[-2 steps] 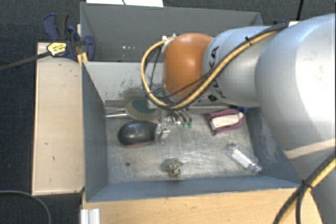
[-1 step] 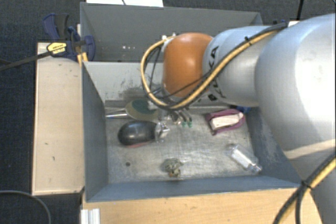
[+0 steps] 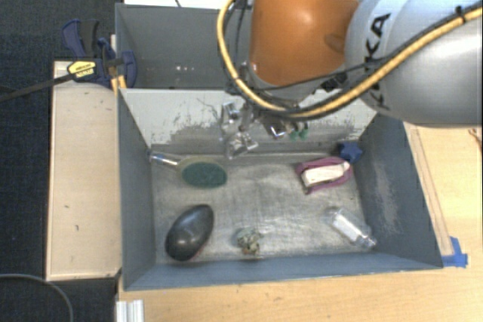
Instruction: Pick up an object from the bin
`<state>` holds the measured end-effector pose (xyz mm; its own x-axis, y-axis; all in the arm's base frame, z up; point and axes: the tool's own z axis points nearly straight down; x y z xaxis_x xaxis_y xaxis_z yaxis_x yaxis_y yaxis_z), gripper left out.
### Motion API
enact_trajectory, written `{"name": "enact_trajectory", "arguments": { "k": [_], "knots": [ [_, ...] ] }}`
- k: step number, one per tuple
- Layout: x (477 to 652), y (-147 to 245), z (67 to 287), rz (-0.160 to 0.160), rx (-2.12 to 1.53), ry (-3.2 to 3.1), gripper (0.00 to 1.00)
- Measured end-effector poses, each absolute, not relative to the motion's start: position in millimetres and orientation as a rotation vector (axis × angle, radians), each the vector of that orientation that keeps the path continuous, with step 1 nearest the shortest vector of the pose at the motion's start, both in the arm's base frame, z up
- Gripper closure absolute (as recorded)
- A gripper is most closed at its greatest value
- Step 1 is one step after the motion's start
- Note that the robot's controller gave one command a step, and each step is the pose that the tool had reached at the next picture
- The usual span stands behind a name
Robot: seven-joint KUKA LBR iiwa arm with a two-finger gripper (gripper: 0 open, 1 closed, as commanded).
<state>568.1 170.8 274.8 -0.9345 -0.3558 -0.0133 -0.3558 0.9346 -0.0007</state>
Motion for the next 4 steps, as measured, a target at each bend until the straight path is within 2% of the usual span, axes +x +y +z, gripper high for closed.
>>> {"name": "enact_trajectory", "arguments": {
  "k": [1, 2, 3, 4],
  "knots": [
    [566.8, 170.1, 269.7, 0.002, -0.565, 3.086, 0.00],
    [588.8, 225.4, 193.8, 0.004, -0.578, 3.091, 0.00],
    [591.4, 202.6, 102.1, 0.008, -0.625, 3.055, 0.00],
    [595.1, 160.1, 73.9, 0.001, -0.933, 2.983, 0.00]
  ]
}}
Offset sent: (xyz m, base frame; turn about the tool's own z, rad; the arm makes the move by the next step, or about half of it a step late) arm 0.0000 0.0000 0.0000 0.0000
